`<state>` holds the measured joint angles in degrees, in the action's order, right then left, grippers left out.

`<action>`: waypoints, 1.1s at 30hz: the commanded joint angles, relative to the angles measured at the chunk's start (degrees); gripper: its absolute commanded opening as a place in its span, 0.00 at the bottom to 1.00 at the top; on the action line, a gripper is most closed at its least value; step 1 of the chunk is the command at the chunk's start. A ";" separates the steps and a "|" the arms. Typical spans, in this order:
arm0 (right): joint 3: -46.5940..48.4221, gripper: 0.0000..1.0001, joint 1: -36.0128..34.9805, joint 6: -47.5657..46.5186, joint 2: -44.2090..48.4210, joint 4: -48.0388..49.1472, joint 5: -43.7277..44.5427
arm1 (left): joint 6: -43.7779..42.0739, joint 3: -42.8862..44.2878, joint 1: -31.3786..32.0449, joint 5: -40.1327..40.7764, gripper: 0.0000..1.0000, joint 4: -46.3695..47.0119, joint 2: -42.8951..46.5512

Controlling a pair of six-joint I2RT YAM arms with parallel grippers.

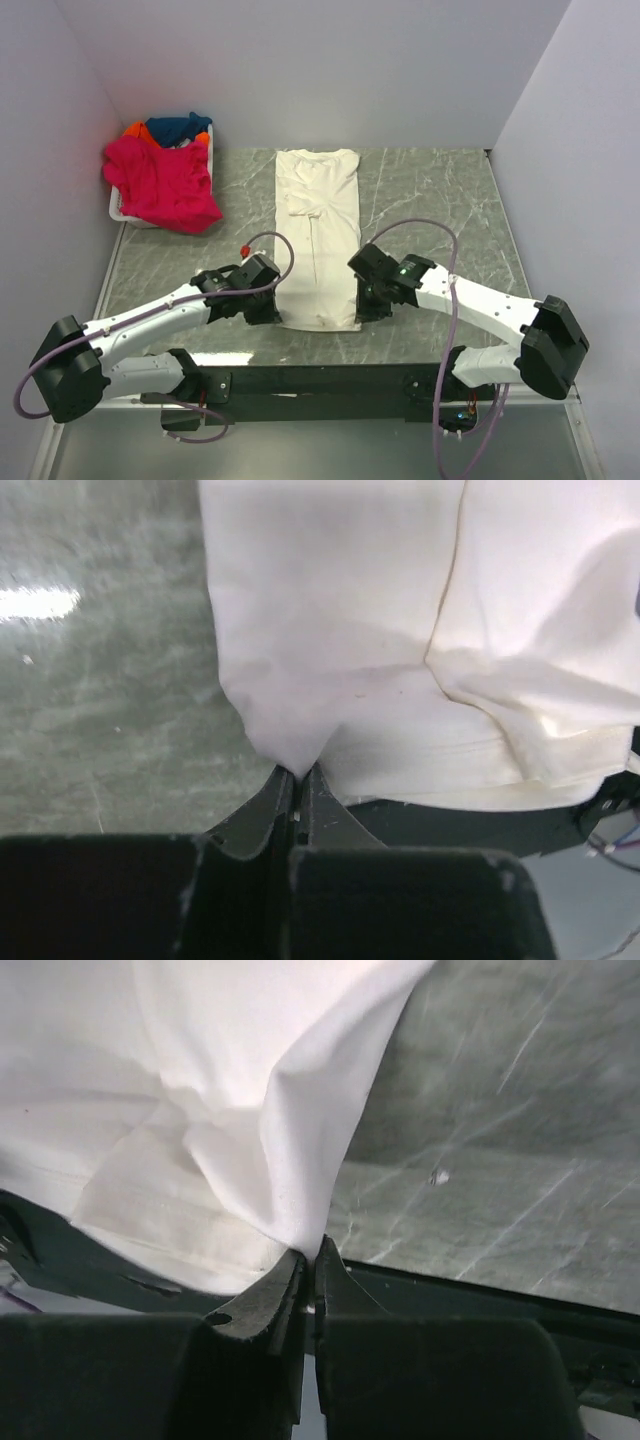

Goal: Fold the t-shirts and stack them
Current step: Fold the tshirt

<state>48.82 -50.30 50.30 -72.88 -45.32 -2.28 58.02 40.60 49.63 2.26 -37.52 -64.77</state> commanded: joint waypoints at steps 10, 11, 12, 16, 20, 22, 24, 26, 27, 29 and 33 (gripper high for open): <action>15.50 0.00 10.48 -10.48 -13.49 4.10 5.53 | -8.26 2.73 -13.14 0.73 0.00 14.65 -4.21; 16.48 0.00 11.62 -11.62 -14.56 4.27 5.62 | -9.06 3.51 -14.02 0.47 0.00 15.36 -5.00; 17.53 0.00 12.33 -12.24 -15.61 4.36 5.80 | -9.93 4.22 -15.77 0.20 0.00 15.89 -7.10; 22.97 0.00 15.23 -15.23 -20.88 4.98 6.06 | -14.85 8.43 -19.56 -0.94 0.00 18.35 -12.73; 27.11 0.00 17.69 -17.34 -25.02 4.63 6.50 | -19.52 13.44 -22.72 -0.94 0.00 20.99 -18.71; 29.22 0.00 19.01 -18.48 -27.30 4.89 6.50 | -21.53 15.29 -25.01 -1.82 0.00 22.05 -22.31; 31.50 0.00 20.24 -19.10 -29.93 4.72 6.42 | -23.90 18.01 -26.41 -3.65 0.00 23.97 -25.56; 33.09 0.00 20.95 -19.98 -31.52 4.63 6.15 | -25.58 21.69 -27.12 -5.50 0.00 24.60 -28.03; 33.79 0.00 21.30 -20.24 -32.92 4.54 6.06 | -26.46 23.19 -27.65 -6.99 0.00 23.90 -30.82; 36.43 0.00 22.00 -20.95 -34.34 4.10 5.97 | -28.48 27.68 -28.00 -7.27 0.00 22.67 -33.65; 40.47 0.00 23.06 -21.56 -38.20 2.87 5.89 | -30.16 31.47 -29.14 -7.89 0.00 21.87 -38.66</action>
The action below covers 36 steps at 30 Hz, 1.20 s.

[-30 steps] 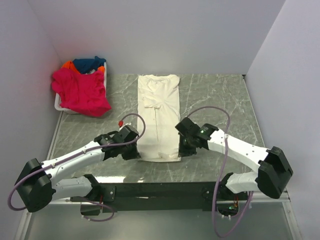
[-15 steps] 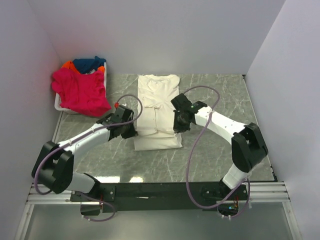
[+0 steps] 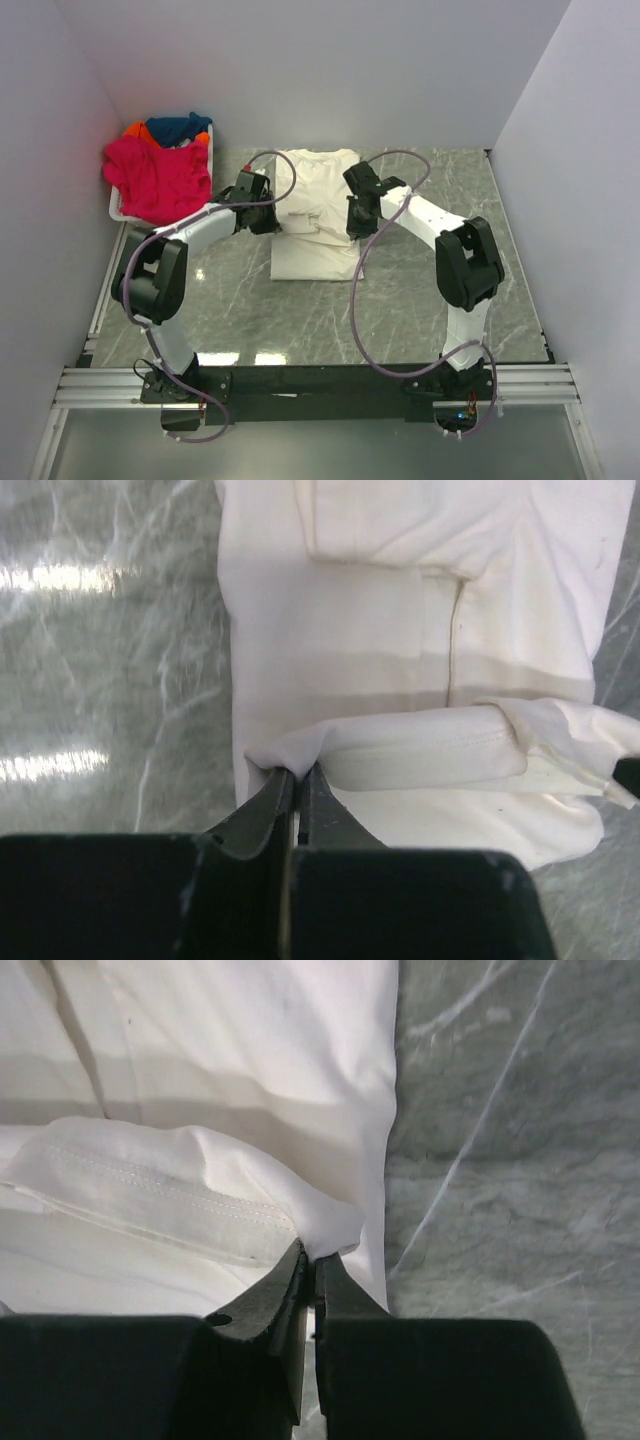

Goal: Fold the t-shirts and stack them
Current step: Fold the tshirt

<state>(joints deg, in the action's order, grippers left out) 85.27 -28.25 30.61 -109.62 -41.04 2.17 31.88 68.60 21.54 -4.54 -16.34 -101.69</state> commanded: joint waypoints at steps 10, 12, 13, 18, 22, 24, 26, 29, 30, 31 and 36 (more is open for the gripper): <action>11.31 0.00 3.46 -2.40 -7.62 -2.91 -1.02 | -4.28 7.51 -3.17 -3.02 0.15 -0.89 -7.29; 13.41 0.21 4.34 -2.22 -8.58 -3.08 -1.99 | -4.02 8.56 -3.43 -2.06 0.32 -1.59 -7.82; 14.12 0.32 4.60 -2.05 -8.76 -3.08 -3.30 | -3.23 9.27 -3.52 -1.19 0.51 -1.94 -7.82; 15.37 0.56 5.05 -2.22 -5.79 -1.86 -6.48 | -2.09 11.03 -4.05 0.40 0.76 -2.91 -4.84; 8.79 0.56 5.13 -2.92 -1.31 -0.10 -7.45 | -1.82 4.38 -3.96 -0.91 0.77 -1.42 0.08; 2.66 0.56 5.05 -2.84 1.94 2.09 -8.23 | -1.56 0.94 -3.96 -1.70 0.77 -0.63 3.41; -1.41 0.56 4.96 -2.75 4.23 3.59 -8.94 | -0.94 -4.07 -3.87 -3.46 0.77 0.34 6.57; -8.53 0.55 4.87 -2.14 9.15 6.58 -10.26 | 0.20 -9.52 -3.53 -4.69 0.76 1.04 10.35; -11.07 0.55 4.87 -1.96 9.86 7.80 -10.52 | 0.55 -10.67 -3.35 -4.78 0.76 1.31 11.33; -11.97 0.54 4.61 -1.96 10.48 8.25 -10.96 | 1.25 -12.77 -3.09 -5.04 0.76 1.74 12.21; -11.45 0.54 2.33 -1.96 11.10 8.26 -11.32 | 4.06 -16.74 -0.54 -4.96 0.76 2.45 13.62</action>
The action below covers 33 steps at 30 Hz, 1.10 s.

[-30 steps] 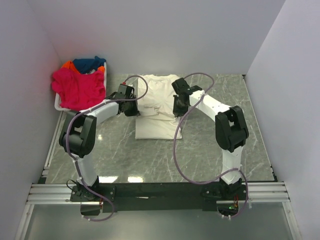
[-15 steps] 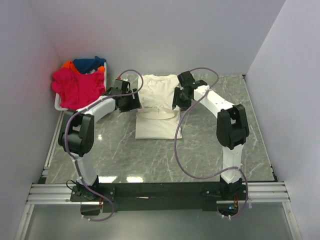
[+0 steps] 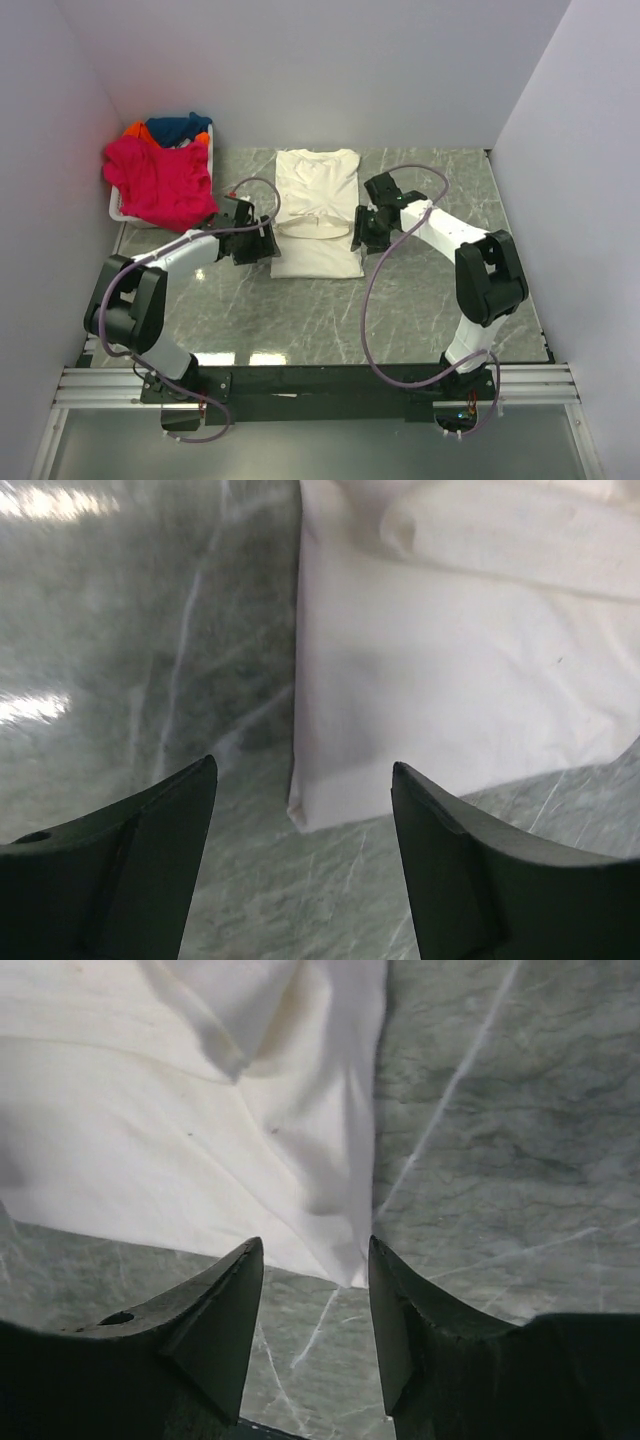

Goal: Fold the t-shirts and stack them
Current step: Fold the tshirt

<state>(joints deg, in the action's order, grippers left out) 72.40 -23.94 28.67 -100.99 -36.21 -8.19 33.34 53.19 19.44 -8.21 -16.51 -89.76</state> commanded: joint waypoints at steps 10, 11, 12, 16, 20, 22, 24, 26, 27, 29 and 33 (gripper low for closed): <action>10.65 0.52 -4.62 -0.71 -6.14 2.54 -0.96 | 6.91 -6.87 5.08 -0.67 0.74 5.96 0.29; 11.44 0.52 -4.71 -0.80 -8.15 2.54 -1.13 | 7.09 -6.87 5.34 -0.58 0.74 6.14 -0.59; 13.10 0.52 -4.71 -1.15 -9.21 2.37 -0.96 | 7.17 -6.87 5.52 -0.58 0.72 6.23 -1.12; 16.63 0.51 -4.71 -1.94 -13.88 1.58 -0.60 | 7.17 -6.78 6.31 -0.67 0.67 6.41 -3.67; 20.22 0.51 -4.80 -2.30 -17.91 0.70 0.45 | 7.44 -6.61 7.54 -0.06 0.62 5.97 -4.99; 21.55 0.51 -4.62 -2.12 -19.15 0.44 1.32 | 7.44 -6.61 7.89 0.30 0.60 5.70 -5.17; 24.01 0.51 -4.71 -1.51 -21.08 0.17 1.77 | 7.26 -6.61 8.42 0.73 0.59 5.00 -5.25; 27.68 0.51 -4.62 -0.81 -23.19 -0.09 2.56 | 7.44 -6.78 8.77 1.00 0.59 4.65 -5.17; 29.01 0.51 -4.62 0.15 -23.90 -0.35 3.08 | 7.61 -7.13 8.95 1.00 0.59 4.56 -5.08; 33.22 0.51 -4.53 1.73 -25.74 -0.27 5.01 | 7.96 -7.57 9.47 1.00 0.59 4.56 -4.55; 40.52 0.51 -3.31 5.34 -28.47 0.34 5.81 | 8.23 -8.19 10.18 1.52 0.59 4.12 -3.85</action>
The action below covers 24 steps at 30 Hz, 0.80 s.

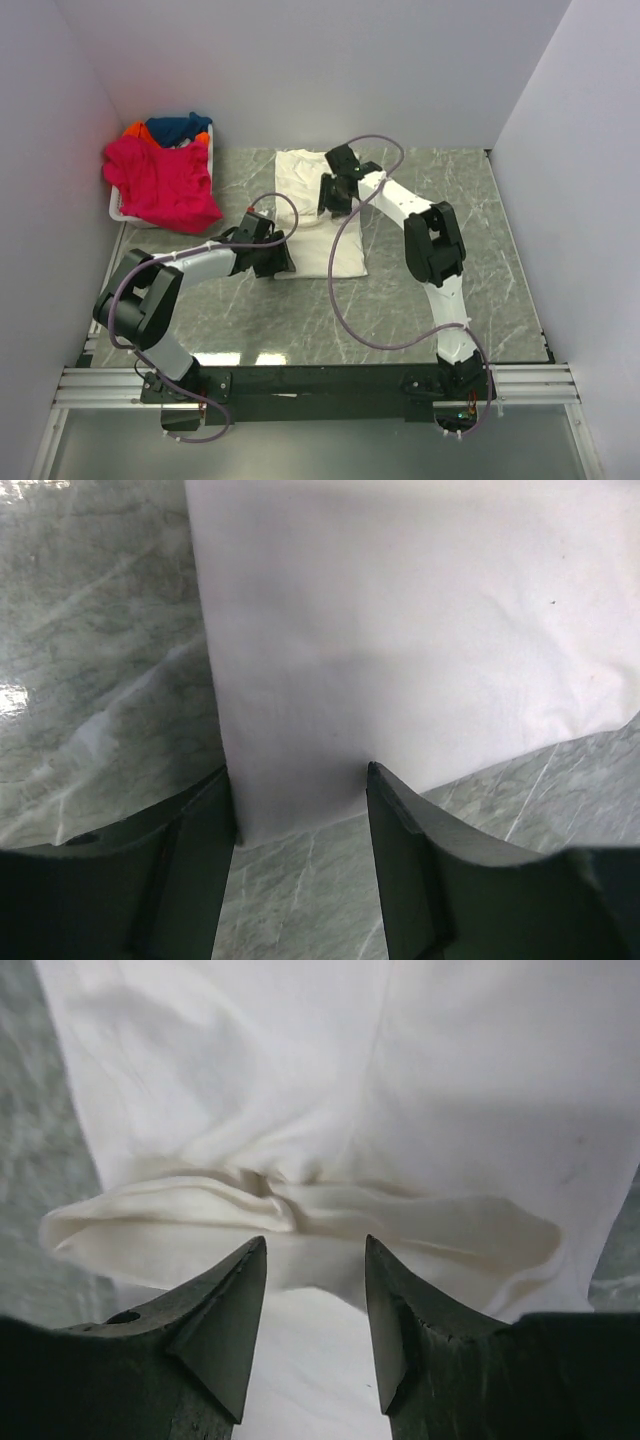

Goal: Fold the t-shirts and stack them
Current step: Fold the tshirt

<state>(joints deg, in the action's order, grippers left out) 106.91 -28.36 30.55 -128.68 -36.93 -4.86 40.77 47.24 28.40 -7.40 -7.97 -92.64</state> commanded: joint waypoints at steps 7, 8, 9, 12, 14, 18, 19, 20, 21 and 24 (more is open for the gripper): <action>9.73 0.51 3.39 5.14 2.19 4.40 0.21 | 0.71 -2.42 1.30 1.95 0.60 -5.65 0.88; 8.85 0.51 3.57 4.44 3.08 4.84 -0.14 | 0.62 -2.33 1.30 2.04 0.61 -5.74 0.97; 7.79 0.51 3.75 4.09 4.13 4.93 -0.41 | 0.54 -2.33 1.30 2.21 0.61 -5.83 1.06; 0.51 0.51 3.92 2.15 9.23 5.11 -0.67 | 0.45 -1.98 1.30 2.83 0.61 -6.27 1.50; -7.39 0.51 3.84 0.75 14.06 5.72 -0.85 | 0.27 -1.89 1.30 3.35 0.61 -6.80 1.94; -22.51 0.51 3.84 -0.22 22.84 8.09 -0.85 | 0.27 -2.33 1.30 3.44 0.61 -7.15 2.99; -25.24 0.52 3.92 -0.14 26.08 8.71 -1.11 | 0.44 -2.51 1.30 3.27 0.61 -7.15 3.60; -30.40 0.51 3.84 -0.05 27.59 9.50 -1.46 | 0.62 -2.86 1.30 3.27 0.61 -7.24 3.96; -32.88 0.51 3.84 0.04 29.09 10.03 -1.38 | 0.80 -3.03 1.30 3.18 0.61 -7.33 4.31; -40.63 0.52 3.75 0.74 34.27 11.26 -1.46 | 0.97 -3.56 1.30 3.71 0.62 -7.76 5.89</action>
<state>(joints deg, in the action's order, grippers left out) 70.85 -24.27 31.62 -98.67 -28.67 -6.11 41.43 45.08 29.36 -5.21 -12.01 -88.86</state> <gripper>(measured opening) 0.514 0.613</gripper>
